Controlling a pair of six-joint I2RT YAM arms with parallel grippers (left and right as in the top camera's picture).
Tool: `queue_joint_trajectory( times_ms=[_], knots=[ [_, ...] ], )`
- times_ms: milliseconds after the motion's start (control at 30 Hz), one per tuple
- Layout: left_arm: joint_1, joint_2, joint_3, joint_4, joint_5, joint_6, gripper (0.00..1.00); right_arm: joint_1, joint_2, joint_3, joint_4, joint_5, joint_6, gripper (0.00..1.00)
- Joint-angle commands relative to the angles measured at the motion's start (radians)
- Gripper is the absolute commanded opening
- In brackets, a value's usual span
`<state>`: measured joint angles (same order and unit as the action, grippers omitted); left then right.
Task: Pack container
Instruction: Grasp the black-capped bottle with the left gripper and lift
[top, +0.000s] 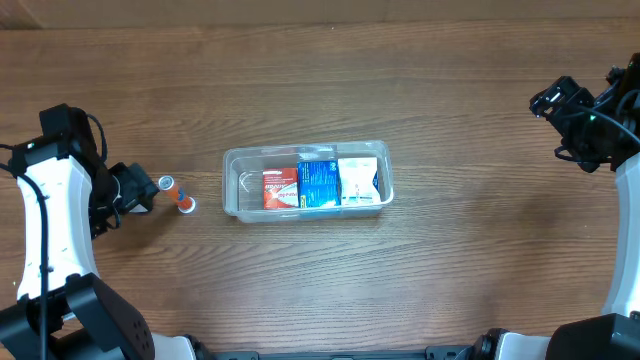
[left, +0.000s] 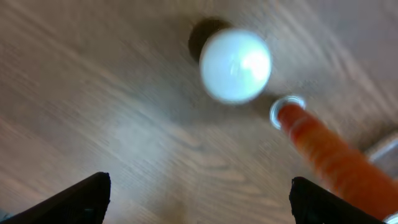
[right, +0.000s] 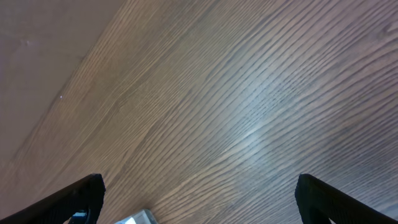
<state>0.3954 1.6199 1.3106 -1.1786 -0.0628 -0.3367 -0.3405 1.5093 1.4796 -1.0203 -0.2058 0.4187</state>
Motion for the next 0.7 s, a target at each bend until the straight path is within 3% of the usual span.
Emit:
queue_joint_trajectory(
  times_ms=[0, 100, 233, 300, 533, 667],
  knots=[
    [0.013, -0.004, -0.008, 0.055, -0.001, 0.019, 0.95, -0.002, -0.01, 0.008, 0.004, -0.006, 0.0, 1.0],
    [0.016, -0.002, -0.008, 0.126, -0.022, 0.018, 0.99, -0.002, -0.009, 0.008, 0.004, -0.006, 0.0, 1.0],
    [0.017, 0.04, -0.008, 0.161, -0.008, 0.016, 0.82, -0.002, -0.009, 0.008, 0.004, -0.006, 0.0, 1.0],
    [0.017, 0.076, -0.008, 0.161, 0.003, 0.016, 0.78, -0.002, -0.009, 0.008, 0.004, -0.006, 0.0, 1.0],
    [0.017, 0.173, -0.008, 0.194, 0.002, 0.024, 0.68, -0.002, -0.009, 0.008, 0.004, -0.006, 0.0, 1.0],
    [0.017, 0.171, -0.006, 0.21, 0.0, 0.043, 0.68, -0.002, -0.009, 0.008, 0.004, -0.006, 0.0, 1.0]
  ],
)
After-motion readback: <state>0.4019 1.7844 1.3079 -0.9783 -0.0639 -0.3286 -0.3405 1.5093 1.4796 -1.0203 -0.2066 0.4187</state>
